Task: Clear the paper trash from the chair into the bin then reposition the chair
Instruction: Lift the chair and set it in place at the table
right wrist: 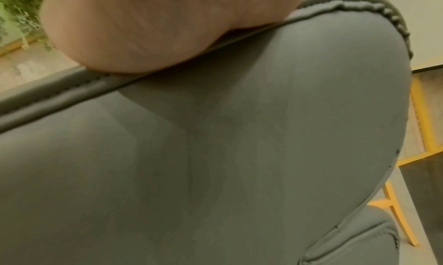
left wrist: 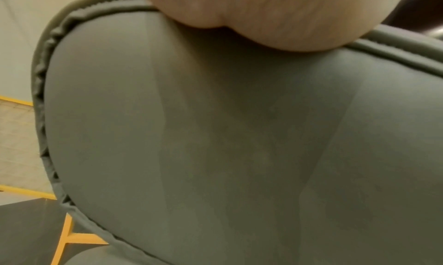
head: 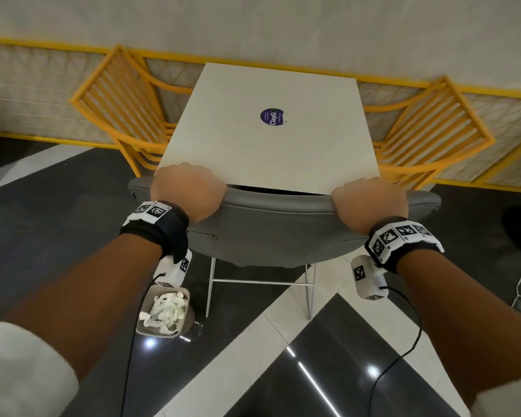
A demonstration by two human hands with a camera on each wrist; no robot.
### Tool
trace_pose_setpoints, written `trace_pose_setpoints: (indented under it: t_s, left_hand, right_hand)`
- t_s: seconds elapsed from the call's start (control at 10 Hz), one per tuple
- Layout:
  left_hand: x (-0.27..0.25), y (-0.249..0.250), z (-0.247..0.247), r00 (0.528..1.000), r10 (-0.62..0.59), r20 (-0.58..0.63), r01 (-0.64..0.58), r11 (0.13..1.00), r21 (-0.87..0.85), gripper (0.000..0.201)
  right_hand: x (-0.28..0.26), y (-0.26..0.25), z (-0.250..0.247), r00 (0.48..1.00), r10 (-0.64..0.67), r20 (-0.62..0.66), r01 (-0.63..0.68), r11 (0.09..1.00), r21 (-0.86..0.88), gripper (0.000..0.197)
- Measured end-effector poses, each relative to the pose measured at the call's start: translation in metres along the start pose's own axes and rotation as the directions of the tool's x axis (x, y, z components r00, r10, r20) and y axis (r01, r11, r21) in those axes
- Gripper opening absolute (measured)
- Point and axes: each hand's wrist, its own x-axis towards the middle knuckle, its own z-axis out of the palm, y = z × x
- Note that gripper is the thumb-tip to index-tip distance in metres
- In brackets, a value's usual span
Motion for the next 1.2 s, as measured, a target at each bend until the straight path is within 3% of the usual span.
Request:
trace_pose_setpoints:
  t_s: [0.2, 0.5, 0.9, 1.0, 1.1, 1.2]
  left_hand:
    - [0.017, 0.008, 0.000, 1.000, -0.006, -0.007, 0.006, 1.000, -0.023, 0.044]
    - [0.011, 0.006, 0.004, 1.000, -0.004, -0.015, 0.004, 1.000, -0.005, 0.044]
    - [-0.017, 0.009, -0.009, 1.000, -0.029, 0.008, 0.030, 0.996, -0.081, 0.040]
    - [-0.036, 0.005, -0.011, 0.999, 0.012, -0.033, -0.016, 0.993, -0.120, 0.043]
    - [-0.073, -0.010, 0.002, 0.988, 0.066, -0.138, -0.097, 0.968, -0.233, 0.047]
    - [-0.137, -0.044, 0.030, 0.994, 0.051, -0.093, -0.077, 0.947, -0.313, 0.065]
  right_hand:
    - [0.031, 0.008, 0.003, 1.000, -0.018, 0.010, 0.018, 1.000, 0.021, 0.053]
    - [0.023, 0.009, 0.004, 1.000, -0.029, 0.006, 0.029, 0.999, 0.019, 0.054]
    - [0.001, -0.005, -0.010, 0.987, -0.034, 0.157, 0.029, 0.999, 0.040, 0.051]
    - [-0.012, -0.016, -0.011, 0.995, -0.030, 0.094, 0.016, 0.990, 0.140, 0.043]
    - [-0.038, -0.046, -0.015, 0.972, -0.105, -0.208, 0.179, 0.909, 0.377, 0.023]
    - [-0.094, -0.102, 0.003, 0.945, -0.254, -0.206, 0.326, 0.784, 0.528, 0.015]
